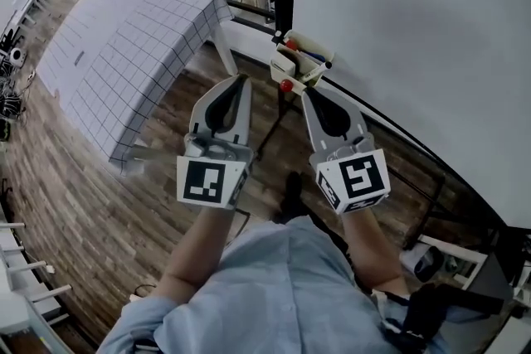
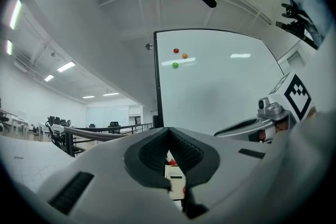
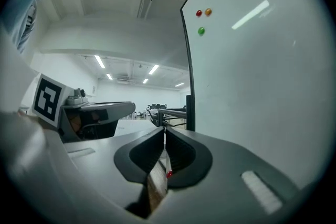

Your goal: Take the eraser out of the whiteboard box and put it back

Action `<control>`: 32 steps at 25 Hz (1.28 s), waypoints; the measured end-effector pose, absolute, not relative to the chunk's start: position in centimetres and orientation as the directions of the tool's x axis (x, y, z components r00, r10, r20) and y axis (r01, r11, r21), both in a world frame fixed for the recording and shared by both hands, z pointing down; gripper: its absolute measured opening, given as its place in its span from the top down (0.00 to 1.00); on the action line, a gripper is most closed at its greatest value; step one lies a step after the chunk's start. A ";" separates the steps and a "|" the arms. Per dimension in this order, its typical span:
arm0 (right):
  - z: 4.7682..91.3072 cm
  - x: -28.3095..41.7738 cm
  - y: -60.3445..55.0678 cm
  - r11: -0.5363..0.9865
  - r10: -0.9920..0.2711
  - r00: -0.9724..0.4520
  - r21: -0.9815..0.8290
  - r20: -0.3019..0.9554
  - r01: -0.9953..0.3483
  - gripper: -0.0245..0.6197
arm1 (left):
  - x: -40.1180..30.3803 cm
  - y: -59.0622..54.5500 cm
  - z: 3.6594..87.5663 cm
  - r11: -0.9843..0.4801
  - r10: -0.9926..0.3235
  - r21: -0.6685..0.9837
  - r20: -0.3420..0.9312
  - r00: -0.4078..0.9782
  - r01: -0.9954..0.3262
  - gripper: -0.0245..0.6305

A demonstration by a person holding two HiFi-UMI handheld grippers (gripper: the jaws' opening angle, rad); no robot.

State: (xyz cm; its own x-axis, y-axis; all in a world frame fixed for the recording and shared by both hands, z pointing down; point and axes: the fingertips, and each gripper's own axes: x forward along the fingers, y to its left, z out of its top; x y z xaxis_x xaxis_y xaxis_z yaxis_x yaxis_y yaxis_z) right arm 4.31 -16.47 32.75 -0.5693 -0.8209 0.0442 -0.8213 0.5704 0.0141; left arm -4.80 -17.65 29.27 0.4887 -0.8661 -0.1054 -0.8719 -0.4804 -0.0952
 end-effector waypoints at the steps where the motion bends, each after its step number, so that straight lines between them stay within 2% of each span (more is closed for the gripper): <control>1: 32.7 4.1 -17.1 0.581 -0.813 -0.580 0.011 0.045 -0.814 0.96 | -4.7 -18.4 29.0 -0.473 -0.869 -0.101 -0.109 0.483 -0.875 0.96; 7: 32.3 3.3 -20.2 0.641 -0.766 -0.640 0.001 0.055 -0.768 0.94 | -4.5 -21.6 27.6 -0.438 -0.885 -0.129 -0.114 0.452 -0.890 0.96; 9: 32.6 3.1 -21.1 0.654 -0.755 -0.652 0.002 0.066 -0.757 0.90 | -4.6 -22.3 27.4 -0.421 -0.892 -0.133 -0.119 0.436 -0.897 0.96; 12: 33.4 2.4 -22.4 0.663 -0.746 -0.659 0.009 0.096 -0.749 0.78 | -5.2 -23.4 27.7 -0.405 -0.902 -0.126 -0.108 0.419 -0.906 0.96; 20: 37.0 0.3 -25.1 0.656 -0.739 -0.634 0.027 0.227 -0.754 0.70 | -6.4 -26.5 30.2 -0.460 -0.882 -0.094 -0.064 0.466 -0.883 0.96; 28: 40.1 -0.7 -26.7 0.607 -0.765 -0.523 0.151 0.375 -0.780 0.69 | -7.3 -29.7 32.0 -0.538 -0.841 -0.051 -0.030 0.540 -0.841 0.96; 32: 40.5 -0.5 -27.0 0.573 -0.787 -0.467 0.197 0.404 -0.795 0.69 | -7.3 -30.6 32.3 -0.566 -0.823 -0.042 -0.027 0.567 -0.824 0.96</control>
State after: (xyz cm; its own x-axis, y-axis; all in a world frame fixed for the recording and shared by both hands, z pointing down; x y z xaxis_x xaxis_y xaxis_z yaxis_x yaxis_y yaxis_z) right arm -0.49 -27.05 40.48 -0.4672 -0.7867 0.4035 -0.7951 0.5735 0.1972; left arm -7.34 -30.62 32.31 0.5670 -0.8233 -0.0272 -0.8235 -0.5658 -0.0416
